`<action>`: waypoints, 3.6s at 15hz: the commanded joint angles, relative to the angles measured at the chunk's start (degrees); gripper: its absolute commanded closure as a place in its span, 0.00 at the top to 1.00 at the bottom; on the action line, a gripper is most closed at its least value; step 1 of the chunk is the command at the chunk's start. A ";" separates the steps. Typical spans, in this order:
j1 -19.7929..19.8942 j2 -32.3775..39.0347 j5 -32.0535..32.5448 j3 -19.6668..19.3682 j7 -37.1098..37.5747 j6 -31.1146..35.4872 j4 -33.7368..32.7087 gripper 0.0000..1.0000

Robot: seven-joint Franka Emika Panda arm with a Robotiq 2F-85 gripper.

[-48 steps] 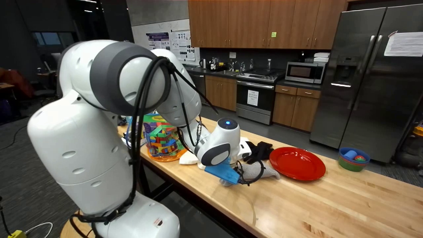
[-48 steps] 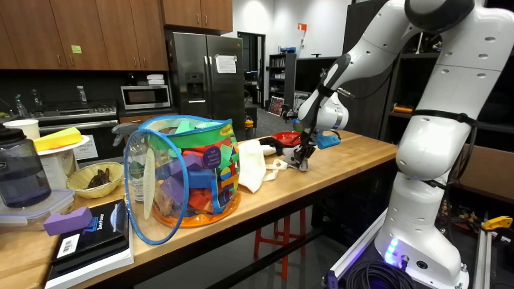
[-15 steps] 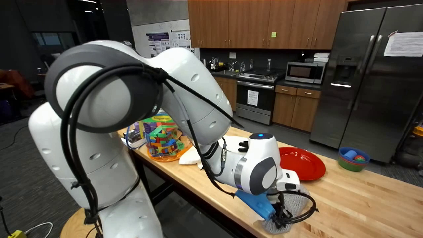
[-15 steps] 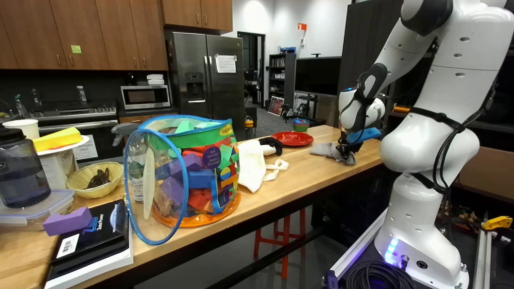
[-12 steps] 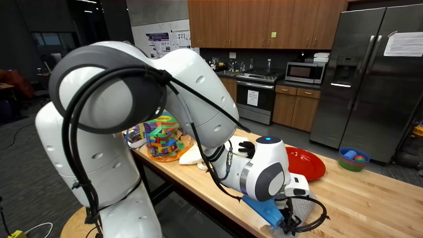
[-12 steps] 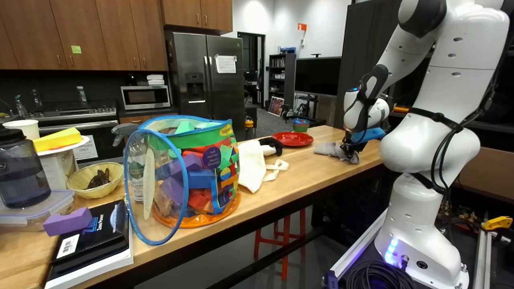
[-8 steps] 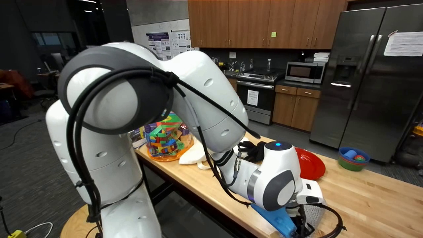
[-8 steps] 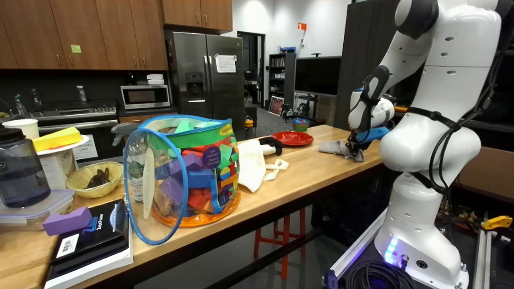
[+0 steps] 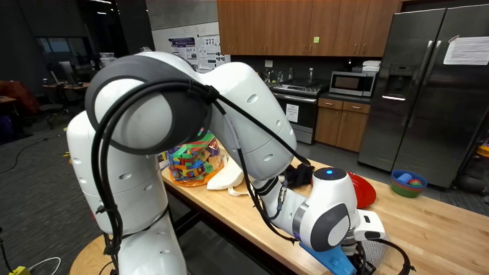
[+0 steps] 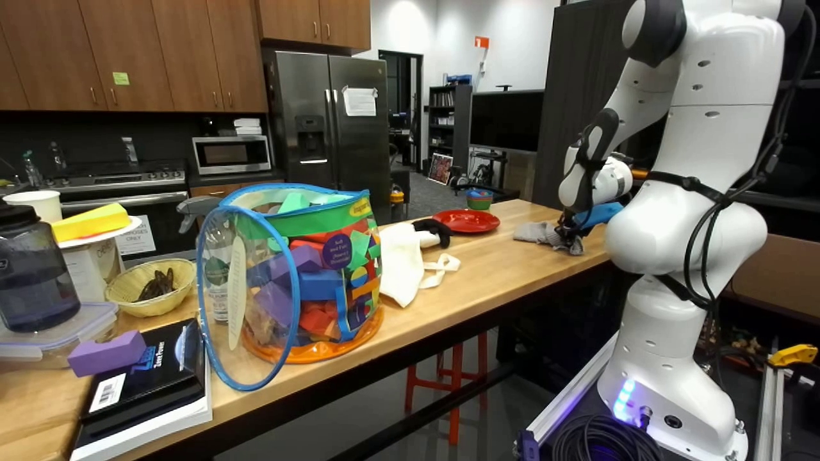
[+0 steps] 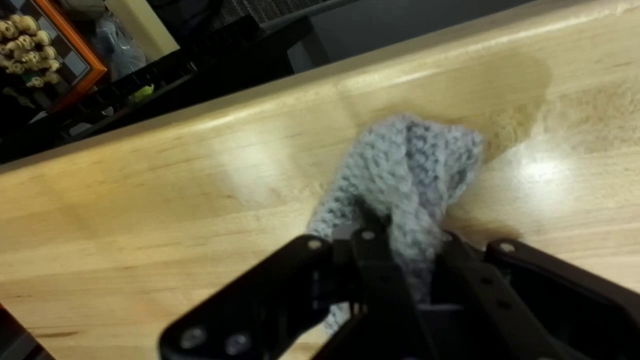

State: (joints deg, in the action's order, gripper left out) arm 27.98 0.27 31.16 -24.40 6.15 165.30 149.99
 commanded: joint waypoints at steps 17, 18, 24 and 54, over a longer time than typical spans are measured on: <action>-15.00 -2.27 -6.53 13.22 0.28 4.59 5.53 0.04; -15.98 -2.55 -10.40 13.81 -2.83 6.00 6.48 0.04; -33.82 -8.93 -40.96 11.54 -26.18 7.77 11.02 0.04; -32.20 13.22 -50.84 -10.27 -27.72 28.86 4.70 0.04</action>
State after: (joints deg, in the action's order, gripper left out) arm 0.72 7.40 -13.21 -29.98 -19.02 193.17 154.97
